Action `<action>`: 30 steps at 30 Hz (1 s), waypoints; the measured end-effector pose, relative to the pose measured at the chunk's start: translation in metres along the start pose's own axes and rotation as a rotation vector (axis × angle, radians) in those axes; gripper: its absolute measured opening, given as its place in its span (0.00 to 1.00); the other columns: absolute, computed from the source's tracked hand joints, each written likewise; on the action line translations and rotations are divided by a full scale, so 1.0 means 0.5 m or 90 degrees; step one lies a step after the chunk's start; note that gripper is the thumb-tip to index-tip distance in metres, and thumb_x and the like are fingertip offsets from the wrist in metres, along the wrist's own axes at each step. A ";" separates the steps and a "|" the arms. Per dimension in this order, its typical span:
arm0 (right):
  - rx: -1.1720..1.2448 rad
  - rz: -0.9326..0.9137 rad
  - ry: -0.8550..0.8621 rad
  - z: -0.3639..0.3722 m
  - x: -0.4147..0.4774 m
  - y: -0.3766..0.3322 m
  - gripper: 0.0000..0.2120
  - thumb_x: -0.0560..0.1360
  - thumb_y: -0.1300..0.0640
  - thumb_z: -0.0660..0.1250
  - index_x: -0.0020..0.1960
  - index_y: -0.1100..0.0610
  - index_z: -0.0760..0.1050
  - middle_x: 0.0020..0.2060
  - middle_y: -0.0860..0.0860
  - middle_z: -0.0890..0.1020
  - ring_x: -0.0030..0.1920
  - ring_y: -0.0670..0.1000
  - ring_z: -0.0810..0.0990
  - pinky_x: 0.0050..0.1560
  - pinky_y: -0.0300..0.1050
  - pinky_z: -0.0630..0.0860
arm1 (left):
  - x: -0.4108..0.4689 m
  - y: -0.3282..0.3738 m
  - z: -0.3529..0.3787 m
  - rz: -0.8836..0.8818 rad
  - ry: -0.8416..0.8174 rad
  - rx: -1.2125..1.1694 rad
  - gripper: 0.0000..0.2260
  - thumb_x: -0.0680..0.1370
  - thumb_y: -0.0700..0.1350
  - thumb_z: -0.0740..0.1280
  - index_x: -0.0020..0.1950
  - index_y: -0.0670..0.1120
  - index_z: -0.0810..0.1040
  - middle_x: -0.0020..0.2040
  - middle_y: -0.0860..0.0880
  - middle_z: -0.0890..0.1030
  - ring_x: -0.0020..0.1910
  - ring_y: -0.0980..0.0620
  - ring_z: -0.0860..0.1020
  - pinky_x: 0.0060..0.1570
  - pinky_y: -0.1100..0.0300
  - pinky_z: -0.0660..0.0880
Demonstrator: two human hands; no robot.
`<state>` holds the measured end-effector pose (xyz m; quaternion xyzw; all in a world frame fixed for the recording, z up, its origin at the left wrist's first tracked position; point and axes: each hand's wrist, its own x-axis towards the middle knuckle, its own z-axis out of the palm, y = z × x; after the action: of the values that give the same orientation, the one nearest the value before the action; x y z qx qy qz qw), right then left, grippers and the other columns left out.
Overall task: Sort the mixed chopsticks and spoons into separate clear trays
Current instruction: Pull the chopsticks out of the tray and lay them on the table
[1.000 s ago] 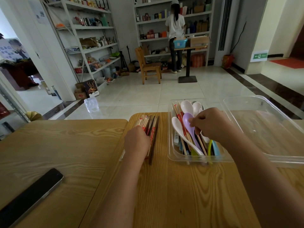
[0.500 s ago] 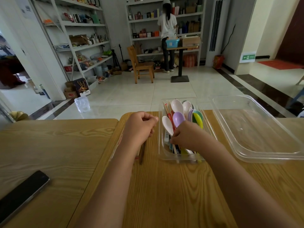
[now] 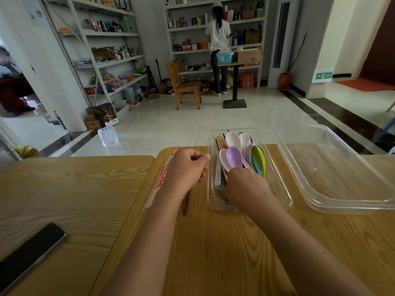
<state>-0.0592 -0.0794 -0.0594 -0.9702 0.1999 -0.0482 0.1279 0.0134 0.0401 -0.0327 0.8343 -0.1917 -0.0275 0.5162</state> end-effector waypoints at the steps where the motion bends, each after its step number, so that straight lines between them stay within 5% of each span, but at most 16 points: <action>1: 0.023 0.005 -0.004 0.000 0.001 0.000 0.14 0.78 0.54 0.67 0.60 0.61 0.74 0.46 0.53 0.79 0.49 0.53 0.81 0.51 0.46 0.80 | 0.000 0.000 0.000 -0.003 -0.002 0.000 0.08 0.80 0.47 0.66 0.45 0.45 0.81 0.37 0.49 0.83 0.30 0.58 0.79 0.35 0.64 0.77; 7: 0.161 0.060 -0.036 -0.016 0.028 -0.006 0.11 0.76 0.51 0.68 0.41 0.56 0.70 0.35 0.51 0.78 0.36 0.49 0.80 0.35 0.39 0.76 | 0.002 -0.004 -0.003 -0.023 -0.008 -0.003 0.08 0.80 0.47 0.67 0.45 0.46 0.81 0.38 0.49 0.83 0.31 0.58 0.79 0.34 0.65 0.76; 12: 0.222 0.033 -0.010 -0.039 0.032 -0.011 0.13 0.75 0.53 0.67 0.53 0.61 0.75 0.33 0.52 0.78 0.32 0.48 0.77 0.31 0.38 0.73 | 0.000 -0.003 -0.006 -0.039 -0.026 -0.019 0.07 0.80 0.48 0.67 0.47 0.47 0.82 0.40 0.53 0.84 0.31 0.60 0.79 0.31 0.68 0.74; 21: 0.253 -0.033 -0.018 -0.043 0.028 -0.023 0.09 0.79 0.50 0.65 0.49 0.56 0.75 0.37 0.51 0.80 0.38 0.48 0.80 0.42 0.42 0.80 | 0.002 0.003 -0.022 -0.091 -0.077 -0.111 0.03 0.76 0.44 0.72 0.45 0.45 0.84 0.35 0.53 0.84 0.31 0.57 0.77 0.31 0.66 0.74; 26: 0.312 -0.061 0.022 -0.065 0.015 -0.016 0.09 0.78 0.43 0.65 0.45 0.48 0.76 0.35 0.48 0.81 0.35 0.48 0.82 0.35 0.40 0.80 | 0.021 -0.015 -0.062 -0.096 0.012 -0.115 0.03 0.75 0.41 0.72 0.45 0.41 0.83 0.38 0.45 0.85 0.35 0.52 0.82 0.39 0.61 0.80; 30: 0.325 -0.021 0.076 -0.078 0.022 0.006 0.12 0.79 0.43 0.64 0.47 0.50 0.76 0.34 0.47 0.80 0.32 0.45 0.78 0.29 0.35 0.71 | 0.034 -0.054 -0.085 -0.079 0.099 0.042 0.03 0.75 0.41 0.72 0.44 0.42 0.83 0.35 0.48 0.84 0.34 0.53 0.84 0.39 0.57 0.82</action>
<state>-0.0559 -0.0955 -0.0224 -0.9051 0.1723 -0.1561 0.3559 0.0474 0.0810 -0.0339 0.8609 -0.0996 0.0116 0.4987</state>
